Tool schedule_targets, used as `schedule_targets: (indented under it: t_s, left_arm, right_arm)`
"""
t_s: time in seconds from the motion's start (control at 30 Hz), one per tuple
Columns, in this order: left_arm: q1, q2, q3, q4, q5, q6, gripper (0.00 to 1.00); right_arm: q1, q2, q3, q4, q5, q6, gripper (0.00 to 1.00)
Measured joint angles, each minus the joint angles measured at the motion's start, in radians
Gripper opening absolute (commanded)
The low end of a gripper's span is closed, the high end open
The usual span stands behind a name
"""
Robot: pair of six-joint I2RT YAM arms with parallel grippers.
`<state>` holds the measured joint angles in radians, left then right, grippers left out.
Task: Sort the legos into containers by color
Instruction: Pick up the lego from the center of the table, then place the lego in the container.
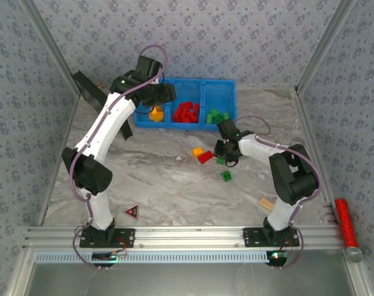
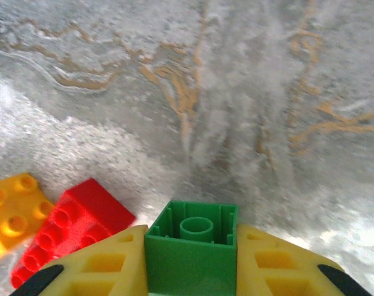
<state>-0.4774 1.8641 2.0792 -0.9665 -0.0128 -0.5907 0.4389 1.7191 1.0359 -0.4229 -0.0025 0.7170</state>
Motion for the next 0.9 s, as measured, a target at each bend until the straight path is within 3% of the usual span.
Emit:
schedule_targets:
  t_s: [0.27,0.47,0.7,0.9]
  left_arm:
    - [-0.025,-0.114,-0.219,0.031,0.004,0.035,0.69]
    - [-0.116,-0.136,-0.418,0.072,0.008,0.045,0.69]
    - [-0.203,-0.069,-0.519,0.165,0.049,-0.079,0.69]
    - [-0.219,0.029,-0.520,0.253,0.069,-0.229,0.70]
  right_arm:
    - [-0.009,-0.101,-0.009,-0.151,0.045,-0.076,0.24]
    - [-0.018,-0.169,0.101,-0.243,0.060,-0.146,0.25]
    - [-0.061,-0.137,0.319,-0.248,0.074,-0.249,0.26]
    - [-0.107,0.030,0.491,-0.167,0.073,-0.346,0.26]
